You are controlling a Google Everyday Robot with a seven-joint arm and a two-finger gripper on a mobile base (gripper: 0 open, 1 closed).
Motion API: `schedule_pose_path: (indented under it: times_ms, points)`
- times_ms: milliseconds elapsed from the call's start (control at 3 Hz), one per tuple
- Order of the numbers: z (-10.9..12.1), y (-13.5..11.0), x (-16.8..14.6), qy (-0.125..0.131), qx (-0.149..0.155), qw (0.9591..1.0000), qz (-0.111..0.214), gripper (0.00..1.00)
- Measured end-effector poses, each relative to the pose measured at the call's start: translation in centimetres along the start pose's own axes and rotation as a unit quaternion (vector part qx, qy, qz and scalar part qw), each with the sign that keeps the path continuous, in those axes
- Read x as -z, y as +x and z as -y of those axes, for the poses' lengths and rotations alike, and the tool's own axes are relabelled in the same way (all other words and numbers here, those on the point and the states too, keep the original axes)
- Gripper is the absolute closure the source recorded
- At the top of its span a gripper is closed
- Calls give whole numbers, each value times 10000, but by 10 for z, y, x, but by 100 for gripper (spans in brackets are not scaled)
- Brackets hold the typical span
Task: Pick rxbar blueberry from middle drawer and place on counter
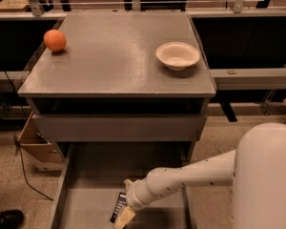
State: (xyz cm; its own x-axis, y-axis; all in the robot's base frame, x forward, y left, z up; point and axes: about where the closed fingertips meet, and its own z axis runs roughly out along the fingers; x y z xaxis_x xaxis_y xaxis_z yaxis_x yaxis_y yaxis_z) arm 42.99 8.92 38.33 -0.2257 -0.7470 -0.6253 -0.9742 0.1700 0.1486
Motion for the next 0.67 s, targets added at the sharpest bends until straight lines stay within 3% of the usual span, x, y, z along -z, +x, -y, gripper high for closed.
schedule_pose_path:
  times_ms: [333, 667]
  points:
    - [4, 7, -14, 327, 19, 9992, 216, 0]
    - [4, 10, -31, 763, 62, 9959, 488, 2]
